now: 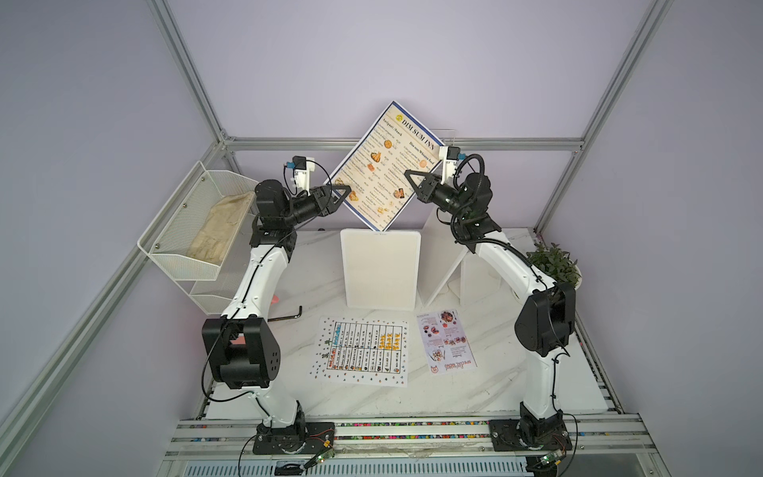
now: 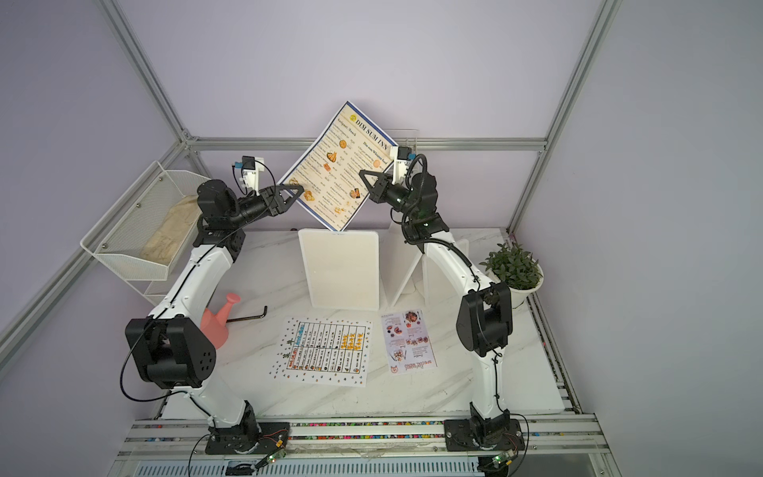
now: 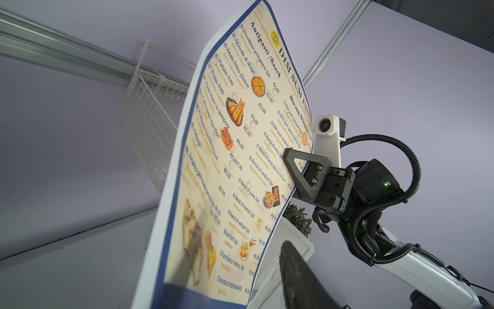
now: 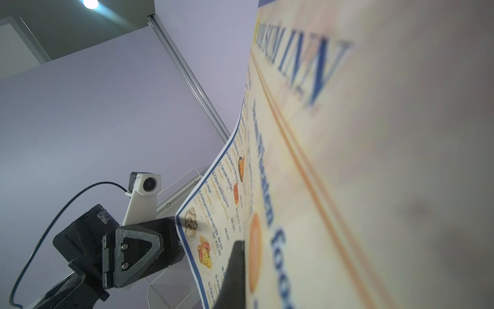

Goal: Insert the menus into the narrow rack
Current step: Insert the menu into the narrow rack.

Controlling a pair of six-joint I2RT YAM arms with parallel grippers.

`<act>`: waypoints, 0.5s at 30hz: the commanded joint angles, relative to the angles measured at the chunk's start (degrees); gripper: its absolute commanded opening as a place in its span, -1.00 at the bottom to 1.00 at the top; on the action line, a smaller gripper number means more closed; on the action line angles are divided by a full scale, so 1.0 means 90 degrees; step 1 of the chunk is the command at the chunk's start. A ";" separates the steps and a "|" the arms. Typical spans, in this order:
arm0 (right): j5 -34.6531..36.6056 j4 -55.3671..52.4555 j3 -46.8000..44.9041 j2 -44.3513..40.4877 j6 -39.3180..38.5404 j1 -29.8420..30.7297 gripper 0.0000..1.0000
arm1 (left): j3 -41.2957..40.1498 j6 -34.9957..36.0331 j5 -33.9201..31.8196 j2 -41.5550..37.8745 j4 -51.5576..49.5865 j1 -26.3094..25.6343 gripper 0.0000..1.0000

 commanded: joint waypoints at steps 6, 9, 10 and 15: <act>-0.0076 0.0357 -0.0091 -0.0079 0.0170 -0.0018 -1.00 | 0.0228 -0.0023 0.0101 -0.0007 0.0223 -0.0032 -0.01; -0.0121 0.0400 -0.0122 -0.0078 0.0219 -0.0020 -1.00 | 0.0197 -0.0014 0.0105 -0.0017 0.0236 -0.0023 0.00; -0.0136 0.0420 -0.0138 -0.0076 0.0245 -0.0015 -1.00 | 0.0189 -0.0012 0.0104 -0.0026 0.0233 -0.0031 0.00; -0.0165 0.0469 -0.0259 -0.0139 0.0268 -0.0013 -1.00 | 0.0139 -0.0012 0.0108 -0.0043 0.0248 -0.0025 0.03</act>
